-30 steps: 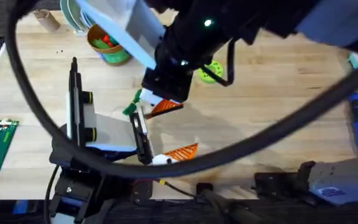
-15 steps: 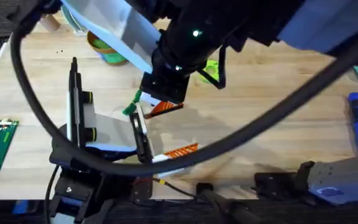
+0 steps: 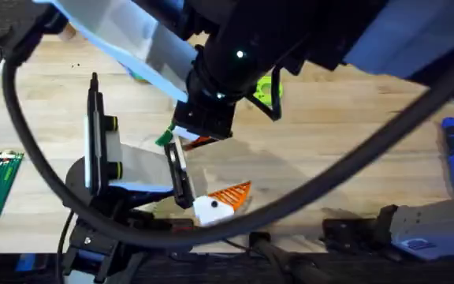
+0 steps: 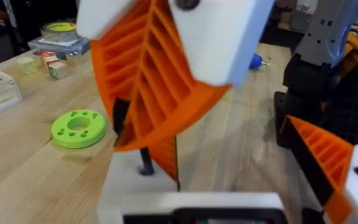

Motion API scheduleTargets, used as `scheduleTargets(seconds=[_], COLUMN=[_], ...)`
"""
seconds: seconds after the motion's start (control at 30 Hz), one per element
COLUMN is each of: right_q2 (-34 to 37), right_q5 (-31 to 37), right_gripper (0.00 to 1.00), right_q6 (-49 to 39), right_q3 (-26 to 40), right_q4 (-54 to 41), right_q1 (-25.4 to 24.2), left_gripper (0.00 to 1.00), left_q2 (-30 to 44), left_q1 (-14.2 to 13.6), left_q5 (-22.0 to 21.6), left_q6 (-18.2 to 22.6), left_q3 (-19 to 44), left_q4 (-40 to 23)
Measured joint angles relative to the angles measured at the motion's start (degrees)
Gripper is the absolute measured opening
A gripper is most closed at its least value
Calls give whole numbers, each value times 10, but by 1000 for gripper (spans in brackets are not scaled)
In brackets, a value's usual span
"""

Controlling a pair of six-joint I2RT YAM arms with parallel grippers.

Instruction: Pick up the gripper from the table and insert it into the empty holder that is missing its gripper. Then pick up a screw, insert it into the mounting hole, and use the screwdriver to tighten it. Finally, clean up the table by picking up the vegetable and placing it into the bucket.

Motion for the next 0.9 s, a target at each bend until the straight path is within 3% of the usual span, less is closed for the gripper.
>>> scheduleTargets(seconds=[0.9], right_q2=[19], right_q5=[13], right_gripper=[6], right_q6=[0], right_q3=[0], right_q4=[-1], right_q1=[0], left_gripper=[993], left_q2=[0], left_q1=[0], left_q5=[1], left_q6=[-3], left_q3=[0], left_q4=[-4])
